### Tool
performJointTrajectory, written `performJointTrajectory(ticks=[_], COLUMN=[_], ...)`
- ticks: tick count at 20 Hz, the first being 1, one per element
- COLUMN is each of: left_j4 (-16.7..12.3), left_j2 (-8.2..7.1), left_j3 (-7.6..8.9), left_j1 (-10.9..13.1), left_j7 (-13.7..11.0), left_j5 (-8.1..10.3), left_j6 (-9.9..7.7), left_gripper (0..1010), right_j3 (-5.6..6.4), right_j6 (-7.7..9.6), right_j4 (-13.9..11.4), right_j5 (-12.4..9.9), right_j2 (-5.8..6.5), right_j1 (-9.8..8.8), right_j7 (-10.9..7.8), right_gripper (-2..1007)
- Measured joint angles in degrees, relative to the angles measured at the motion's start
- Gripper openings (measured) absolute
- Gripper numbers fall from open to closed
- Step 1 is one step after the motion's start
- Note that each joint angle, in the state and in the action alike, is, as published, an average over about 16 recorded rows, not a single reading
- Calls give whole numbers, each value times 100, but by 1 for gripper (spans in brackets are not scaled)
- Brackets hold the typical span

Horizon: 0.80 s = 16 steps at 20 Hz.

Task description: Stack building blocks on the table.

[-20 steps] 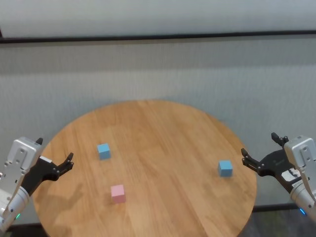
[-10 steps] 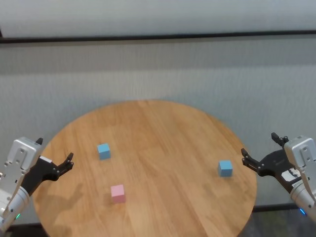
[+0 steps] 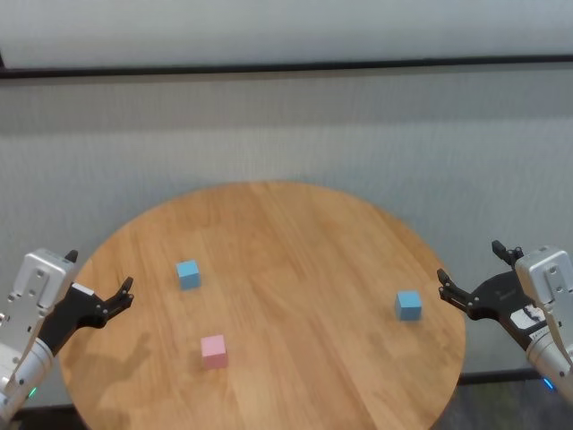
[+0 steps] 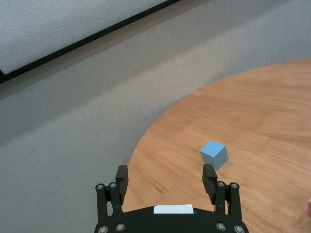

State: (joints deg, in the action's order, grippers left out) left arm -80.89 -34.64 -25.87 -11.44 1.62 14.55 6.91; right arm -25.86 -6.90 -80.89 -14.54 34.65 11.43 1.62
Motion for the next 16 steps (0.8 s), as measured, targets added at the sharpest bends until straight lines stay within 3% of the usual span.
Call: performJointTrajectory(ticks=[9,16], left_j4=[-23,-138], left_j2=[-26,-213], left_j3=[17,112], left_j1=[10,115], left_j7=[-46,-376], left_j5=[-10,43], left_j6=[32,255], left_gripper=[1003,1003], right_j3=[0,0], right_j6=[0,0], right_j4=[0,0], right_j5=[0,0], right_j2=[0,0], right_j1=[0,0], right_j7=[0,0], right_gripper=[1005,1005])
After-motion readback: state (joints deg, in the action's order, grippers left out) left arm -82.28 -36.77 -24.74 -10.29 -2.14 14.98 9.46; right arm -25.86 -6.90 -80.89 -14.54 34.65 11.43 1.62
